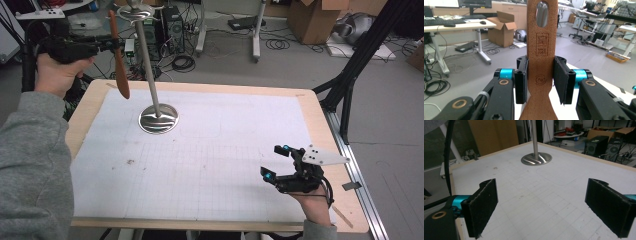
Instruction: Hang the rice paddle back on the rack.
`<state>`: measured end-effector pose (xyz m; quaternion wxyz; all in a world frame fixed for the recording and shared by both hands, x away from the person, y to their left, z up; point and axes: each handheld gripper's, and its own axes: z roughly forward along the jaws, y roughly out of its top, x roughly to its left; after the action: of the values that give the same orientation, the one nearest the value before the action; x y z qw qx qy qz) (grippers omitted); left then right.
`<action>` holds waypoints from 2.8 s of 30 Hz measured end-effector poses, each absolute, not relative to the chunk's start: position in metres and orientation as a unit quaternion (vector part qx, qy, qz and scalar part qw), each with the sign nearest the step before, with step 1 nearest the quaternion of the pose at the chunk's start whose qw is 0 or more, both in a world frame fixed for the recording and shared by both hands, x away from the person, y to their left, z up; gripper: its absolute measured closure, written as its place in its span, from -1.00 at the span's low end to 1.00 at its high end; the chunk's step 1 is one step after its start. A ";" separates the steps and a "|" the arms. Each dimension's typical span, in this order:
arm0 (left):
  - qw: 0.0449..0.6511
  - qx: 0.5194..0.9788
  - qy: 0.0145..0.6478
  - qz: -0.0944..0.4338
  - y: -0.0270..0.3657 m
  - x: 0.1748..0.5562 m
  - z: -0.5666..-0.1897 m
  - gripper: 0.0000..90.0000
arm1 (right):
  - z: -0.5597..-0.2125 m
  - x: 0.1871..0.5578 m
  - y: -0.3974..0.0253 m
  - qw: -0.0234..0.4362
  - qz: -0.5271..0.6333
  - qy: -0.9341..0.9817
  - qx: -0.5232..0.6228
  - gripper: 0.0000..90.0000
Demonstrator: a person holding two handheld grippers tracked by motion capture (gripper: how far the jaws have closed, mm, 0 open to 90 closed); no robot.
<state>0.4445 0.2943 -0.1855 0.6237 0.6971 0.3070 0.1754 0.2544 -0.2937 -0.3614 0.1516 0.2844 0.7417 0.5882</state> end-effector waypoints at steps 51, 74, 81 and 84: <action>0.598 0.710 0.293 0.229 0.306 0.387 -0.222 -0.62 | -0.356 0.255 -0.286 0.151 0.592 0.743 0.274 -0.78; 0.617 0.689 0.294 0.239 0.316 0.335 -0.269 -0.74 | -0.347 0.260 -0.278 0.160 0.605 0.734 0.265 -0.78; 0.612 0.692 0.290 0.249 0.309 0.324 -0.277 -0.74 | -0.345 0.259 -0.277 0.165 0.606 0.733 0.261 -0.78; 0.613 0.690 0.291 0.250 0.307 0.320 -0.282 -0.75 | -0.344 0.258 -0.277 0.167 0.606 0.732 0.264 -0.78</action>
<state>0.3196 0.3073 -0.2818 0.6132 0.6903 0.2909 0.2505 0.2582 -0.2772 -0.3442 0.1671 0.2638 0.7317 0.6059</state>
